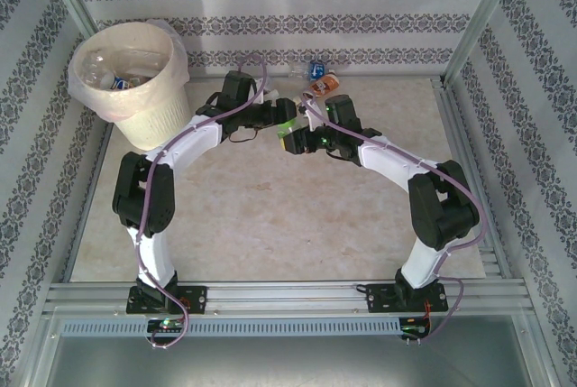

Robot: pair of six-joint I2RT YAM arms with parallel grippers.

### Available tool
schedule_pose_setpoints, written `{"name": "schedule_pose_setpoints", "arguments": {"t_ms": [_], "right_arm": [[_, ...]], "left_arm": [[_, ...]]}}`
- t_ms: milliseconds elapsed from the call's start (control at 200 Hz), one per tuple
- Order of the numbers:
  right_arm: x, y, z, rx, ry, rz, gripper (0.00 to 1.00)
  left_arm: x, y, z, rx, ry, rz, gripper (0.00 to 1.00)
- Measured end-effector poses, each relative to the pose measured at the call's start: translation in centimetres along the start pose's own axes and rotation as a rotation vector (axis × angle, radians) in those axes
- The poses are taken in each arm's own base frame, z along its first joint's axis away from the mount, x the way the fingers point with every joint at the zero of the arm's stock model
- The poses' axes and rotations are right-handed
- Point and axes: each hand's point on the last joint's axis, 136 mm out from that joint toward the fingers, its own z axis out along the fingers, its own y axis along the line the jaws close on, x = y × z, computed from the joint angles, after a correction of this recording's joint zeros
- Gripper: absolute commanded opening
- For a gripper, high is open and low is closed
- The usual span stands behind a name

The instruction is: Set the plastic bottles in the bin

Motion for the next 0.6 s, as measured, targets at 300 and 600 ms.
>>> {"name": "schedule_pose_setpoints", "arguments": {"t_ms": [300, 600], "right_arm": [[0.1, 0.2, 0.1, -0.02, 0.005, -0.002, 0.59], [0.1, -0.5, -1.2, -0.026, 0.013, -0.024, 0.96]], "left_arm": [[0.0, -0.6, 0.0, 0.035, 0.008, -0.015, 0.63], [-0.5, -0.8, 0.1, 0.046, -0.01, -0.037, 0.58]]}}
